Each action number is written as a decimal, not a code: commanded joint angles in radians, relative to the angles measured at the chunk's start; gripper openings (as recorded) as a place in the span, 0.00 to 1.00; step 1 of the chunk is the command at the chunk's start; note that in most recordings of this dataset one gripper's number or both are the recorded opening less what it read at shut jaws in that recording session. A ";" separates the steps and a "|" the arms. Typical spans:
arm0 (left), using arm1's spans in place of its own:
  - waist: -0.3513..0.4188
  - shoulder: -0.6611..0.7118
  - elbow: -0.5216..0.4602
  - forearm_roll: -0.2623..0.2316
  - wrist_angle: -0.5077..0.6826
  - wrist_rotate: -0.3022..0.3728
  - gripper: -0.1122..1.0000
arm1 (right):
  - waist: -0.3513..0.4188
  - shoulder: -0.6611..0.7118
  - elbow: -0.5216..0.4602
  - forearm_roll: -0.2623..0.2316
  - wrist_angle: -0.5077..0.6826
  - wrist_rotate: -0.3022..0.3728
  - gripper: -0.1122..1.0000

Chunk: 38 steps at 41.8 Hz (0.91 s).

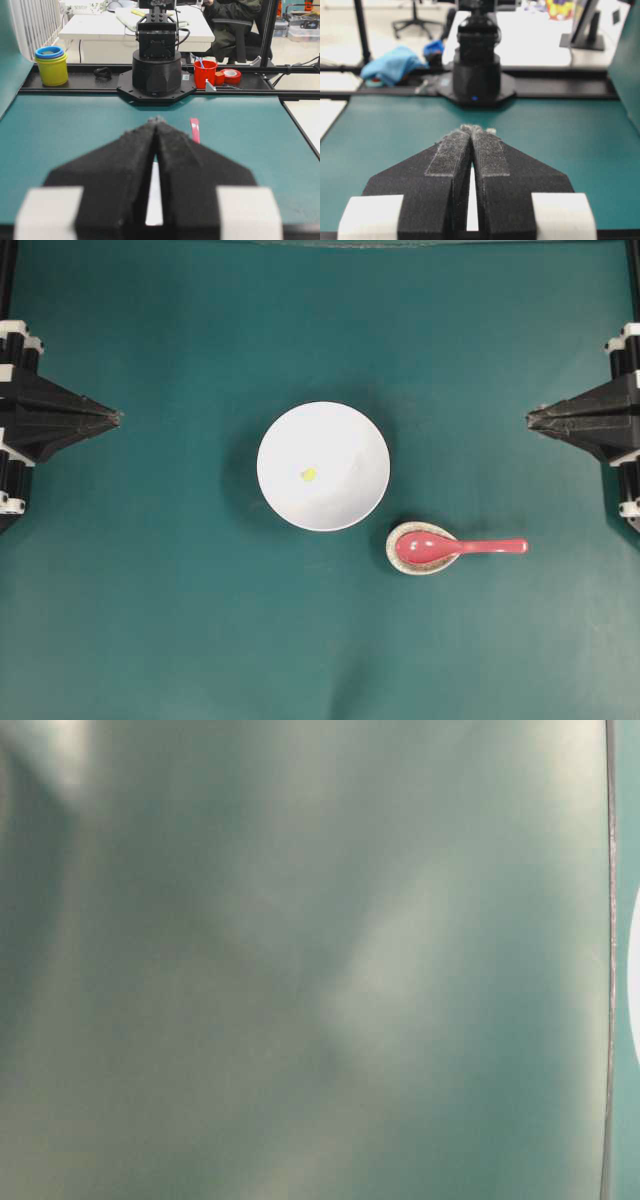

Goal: Scoop the yellow hexagonal prism block from the bowl with a spoon using the right arm.
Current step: 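Move the right gripper left toward the red spoon handle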

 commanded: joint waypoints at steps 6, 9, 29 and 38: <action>0.000 0.011 -0.020 0.011 0.000 -0.002 0.10 | 0.000 0.017 -0.006 0.002 0.003 0.005 0.10; 0.000 0.011 -0.020 0.011 0.000 -0.002 0.10 | 0.003 0.018 -0.006 0.000 0.000 0.003 0.10; 0.000 0.011 -0.018 0.011 0.011 0.002 0.10 | 0.051 0.069 0.006 0.002 -0.009 0.005 0.47; 0.000 0.011 -0.018 0.011 0.015 0.002 0.10 | 0.069 0.146 0.026 0.008 -0.075 0.009 0.60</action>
